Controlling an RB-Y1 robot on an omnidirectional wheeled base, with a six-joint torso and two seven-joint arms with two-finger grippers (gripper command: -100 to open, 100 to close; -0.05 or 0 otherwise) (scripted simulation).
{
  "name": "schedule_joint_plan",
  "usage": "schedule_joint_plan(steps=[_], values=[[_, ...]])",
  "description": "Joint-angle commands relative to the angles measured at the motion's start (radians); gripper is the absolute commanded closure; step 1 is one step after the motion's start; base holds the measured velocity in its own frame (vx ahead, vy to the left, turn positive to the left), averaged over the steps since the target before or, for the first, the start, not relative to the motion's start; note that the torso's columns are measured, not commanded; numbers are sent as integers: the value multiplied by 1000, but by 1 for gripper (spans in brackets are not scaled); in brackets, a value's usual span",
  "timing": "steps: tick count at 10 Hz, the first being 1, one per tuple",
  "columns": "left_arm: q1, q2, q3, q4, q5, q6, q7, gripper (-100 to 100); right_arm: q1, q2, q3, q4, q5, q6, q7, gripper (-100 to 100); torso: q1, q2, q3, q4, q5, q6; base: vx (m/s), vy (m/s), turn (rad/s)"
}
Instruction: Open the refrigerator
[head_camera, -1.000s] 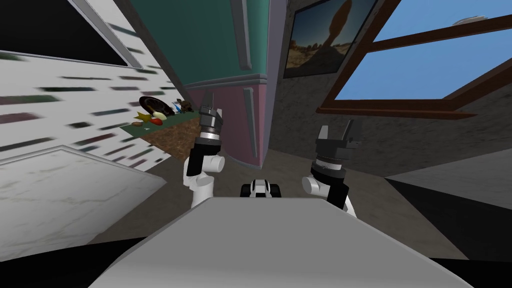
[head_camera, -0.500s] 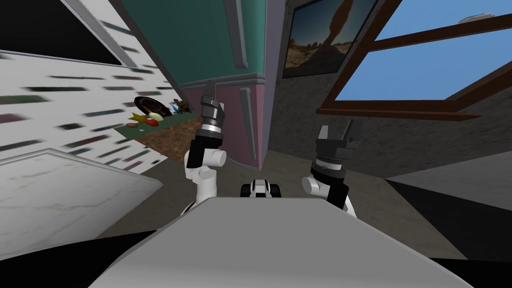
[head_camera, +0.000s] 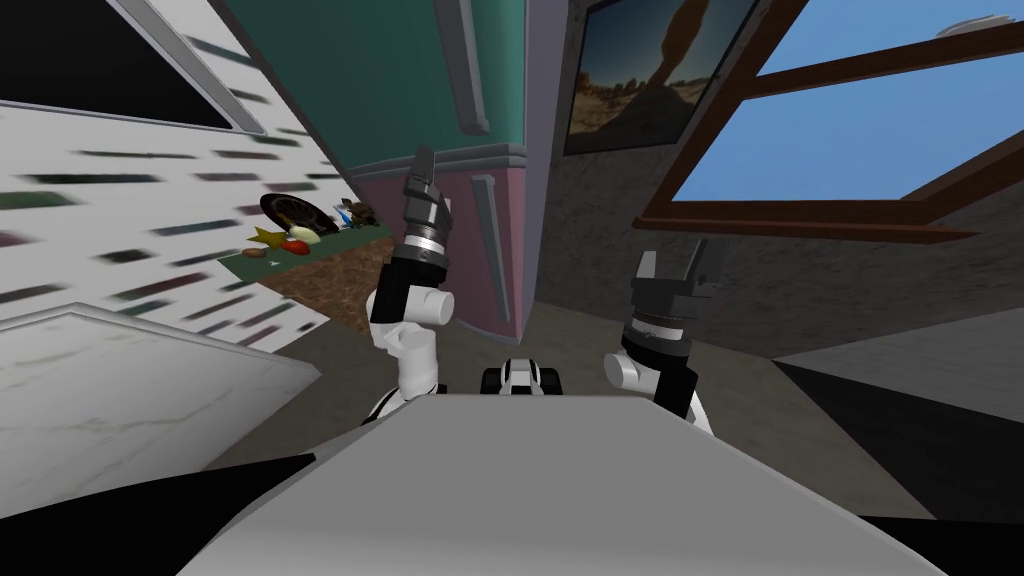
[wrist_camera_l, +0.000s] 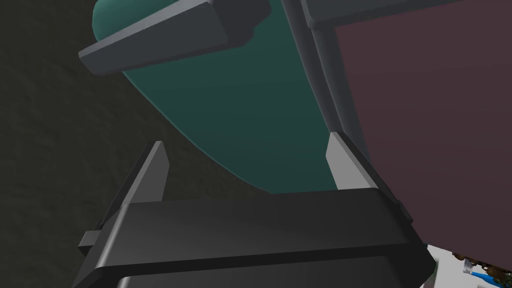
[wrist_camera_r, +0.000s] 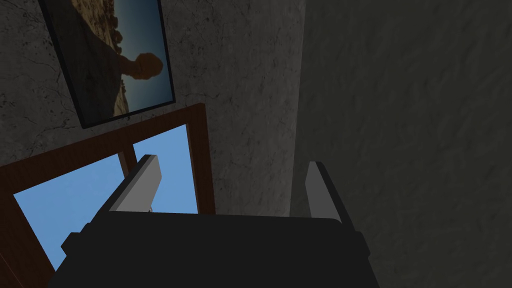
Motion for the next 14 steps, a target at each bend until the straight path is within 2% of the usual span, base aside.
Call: schedule_joint_plan(steps=[1,2,7,10,11,12,13,14], values=[[-76,-13,-6,-1,-12,80,1,-100,0,0,0,0,0,0,0,0,-1,-1,-1,0,0,0,73,-32,-18],[-76,-13,-6,-1,-12,89,1,-100,0,0,0,0,0,0,0,0,-1,-1,-1,0,0,0,50,-22,-3],[-198,-44,-12,-5,-29,222,3,-100,0,0,0,0,0,0,0,0,0,-2,-1,-1,0,0,59,-26,-12],[-249,-81,-15,-5,-36,276,4,-100,0,0,0,0,0,0,0,0,-2,-3,-3,-1,-1,2,45,-19,-4],[-268,-110,-16,-4,-39,297,4,-100,0,0,0,0,0,0,0,0,-2,-4,-3,-2,-1,1,46,-16,-7],[-257,-94,-15,-9,-37,286,3,-100,0,0,0,0,0,0,0,0,-2,-4,-3,-2,-1,1,18,-7,11],[-287,-96,-9,-20,-37,325,0,-100,0,0,0,0,0,0,0,0,-2,-4,-3,-3,-1,2,33,-2,7],[-297,-97,-7,-22,-37,337,0,-100,0,0,0,0,0,0,0,0,-1,-5,-3,-2,0,1,52,1,1]])
